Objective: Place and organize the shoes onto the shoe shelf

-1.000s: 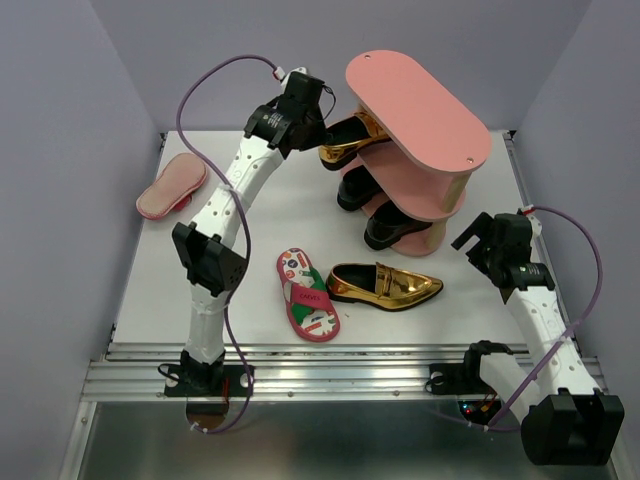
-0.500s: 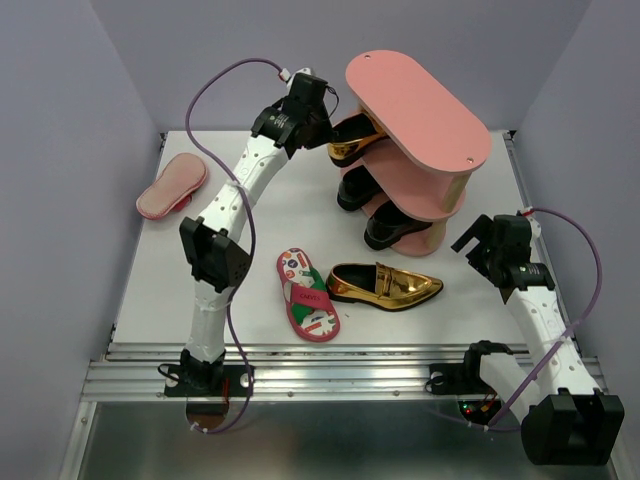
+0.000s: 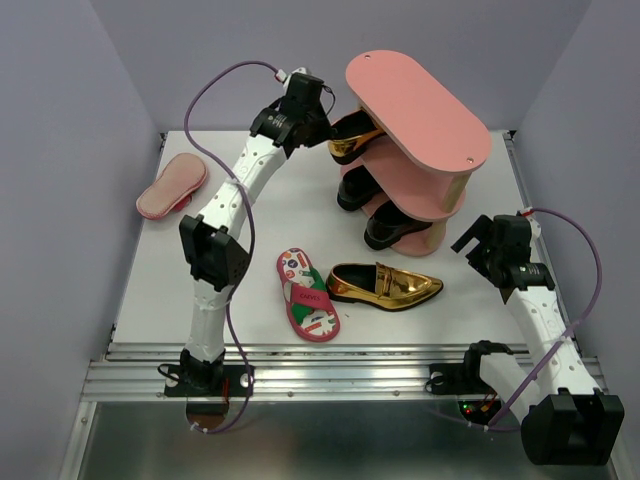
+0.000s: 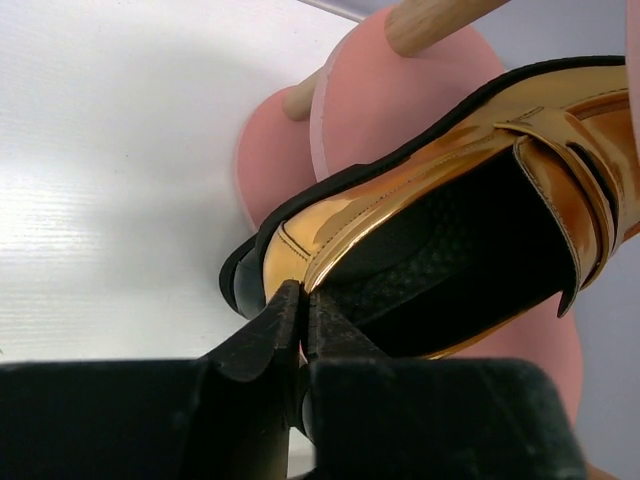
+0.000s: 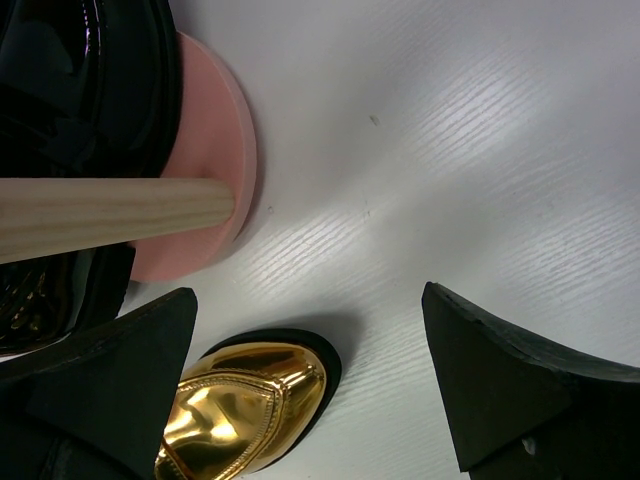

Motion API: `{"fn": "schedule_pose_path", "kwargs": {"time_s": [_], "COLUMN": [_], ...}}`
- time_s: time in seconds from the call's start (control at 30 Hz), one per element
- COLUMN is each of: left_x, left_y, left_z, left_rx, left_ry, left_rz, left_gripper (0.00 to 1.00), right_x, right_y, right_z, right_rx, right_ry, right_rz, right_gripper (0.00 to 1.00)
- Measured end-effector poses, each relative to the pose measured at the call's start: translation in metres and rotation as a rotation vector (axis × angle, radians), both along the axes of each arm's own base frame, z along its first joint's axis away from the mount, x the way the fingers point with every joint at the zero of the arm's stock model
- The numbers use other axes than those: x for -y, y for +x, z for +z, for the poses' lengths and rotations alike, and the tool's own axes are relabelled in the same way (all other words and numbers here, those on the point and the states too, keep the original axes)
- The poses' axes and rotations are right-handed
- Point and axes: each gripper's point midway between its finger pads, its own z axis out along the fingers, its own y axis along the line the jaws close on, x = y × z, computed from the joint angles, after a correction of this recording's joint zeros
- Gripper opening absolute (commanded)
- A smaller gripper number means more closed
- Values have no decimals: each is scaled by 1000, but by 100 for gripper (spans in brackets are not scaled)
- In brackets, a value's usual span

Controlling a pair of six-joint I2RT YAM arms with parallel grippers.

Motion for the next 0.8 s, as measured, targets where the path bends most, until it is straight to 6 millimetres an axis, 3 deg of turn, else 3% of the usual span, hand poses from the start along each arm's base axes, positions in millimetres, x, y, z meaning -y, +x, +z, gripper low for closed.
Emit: {"fn": "schedule_pose_path", "kwargs": {"time_s": [0.03, 0.13, 0.27, 0.57, 0.7, 0.8], "left_x": [0, 4, 12, 10, -7, -32], "left_y": [0, 5, 15, 7, -12, -45], "left_z": [0, 7, 24, 31, 49, 72], "left_rx": [-1, 18, 80, 91, 124, 171], "left_ry": [-3, -43, -106, -107, -64, -16], "left_rz": [0, -3, -14, -28, -11, 16], "left_gripper": [35, 53, 63, 64, 64, 64], "right_x": [0, 0, 0, 0, 0, 0], "right_y": [0, 0, 0, 0, 0, 0], "right_z": [0, 0, 0, 0, 0, -1], "right_rx": [0, 0, 0, -1, -2, -2], "right_ry": [0, 0, 0, 1, 1, 1], "right_rz": [0, 0, 0, 1, 1, 1], "right_gripper": [100, 100, 100, 100, 100, 100]}}
